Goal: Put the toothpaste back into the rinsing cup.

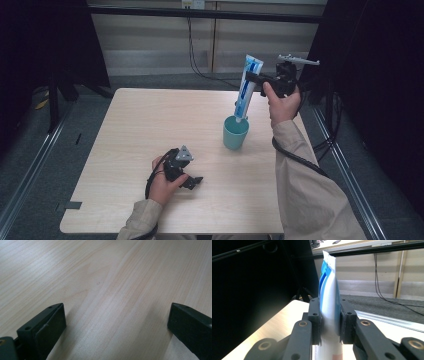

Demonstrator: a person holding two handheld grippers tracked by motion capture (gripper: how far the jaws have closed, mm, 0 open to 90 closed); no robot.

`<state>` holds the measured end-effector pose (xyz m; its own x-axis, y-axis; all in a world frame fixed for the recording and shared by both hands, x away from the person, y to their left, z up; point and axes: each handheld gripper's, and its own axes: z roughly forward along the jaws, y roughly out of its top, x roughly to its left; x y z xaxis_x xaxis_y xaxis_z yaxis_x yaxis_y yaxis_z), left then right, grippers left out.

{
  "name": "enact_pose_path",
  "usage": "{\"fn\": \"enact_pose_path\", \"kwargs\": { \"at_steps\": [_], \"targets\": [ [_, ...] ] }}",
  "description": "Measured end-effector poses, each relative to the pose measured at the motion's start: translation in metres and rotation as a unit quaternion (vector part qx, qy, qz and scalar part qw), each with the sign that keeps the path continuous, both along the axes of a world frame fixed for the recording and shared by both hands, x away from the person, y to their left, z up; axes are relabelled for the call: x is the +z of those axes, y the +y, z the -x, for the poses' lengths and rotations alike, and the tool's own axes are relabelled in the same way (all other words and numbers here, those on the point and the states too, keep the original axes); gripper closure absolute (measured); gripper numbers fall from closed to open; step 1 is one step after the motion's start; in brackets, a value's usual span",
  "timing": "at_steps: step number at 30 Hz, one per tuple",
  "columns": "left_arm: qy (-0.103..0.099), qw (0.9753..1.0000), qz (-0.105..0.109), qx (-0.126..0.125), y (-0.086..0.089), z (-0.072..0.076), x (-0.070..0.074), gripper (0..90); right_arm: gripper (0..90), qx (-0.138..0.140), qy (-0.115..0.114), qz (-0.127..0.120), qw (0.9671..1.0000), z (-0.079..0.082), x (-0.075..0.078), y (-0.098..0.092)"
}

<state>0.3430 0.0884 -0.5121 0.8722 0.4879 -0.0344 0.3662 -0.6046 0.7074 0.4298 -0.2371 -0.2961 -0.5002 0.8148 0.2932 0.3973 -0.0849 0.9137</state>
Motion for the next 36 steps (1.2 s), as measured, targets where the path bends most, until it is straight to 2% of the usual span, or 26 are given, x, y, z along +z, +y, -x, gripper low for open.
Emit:
{"fn": "enact_pose_path", "kwargs": {
  "at_steps": [11, 36],
  "targets": [
    [0.000, 1.0000, 0.000, 0.000, 0.000, 0.000, 0.000, 1.5, 75.0, -0.005, 0.007, 0.009, 0.9999, -0.004, -0.011, 0.003],
    [0.001, 1.0000, 0.000, -0.001, 0.000, 0.000, 0.000, 1.5, 74.8, 0.001, 0.024, 0.008, 0.9997, -0.002, -0.044, 0.007]
  ]
}}
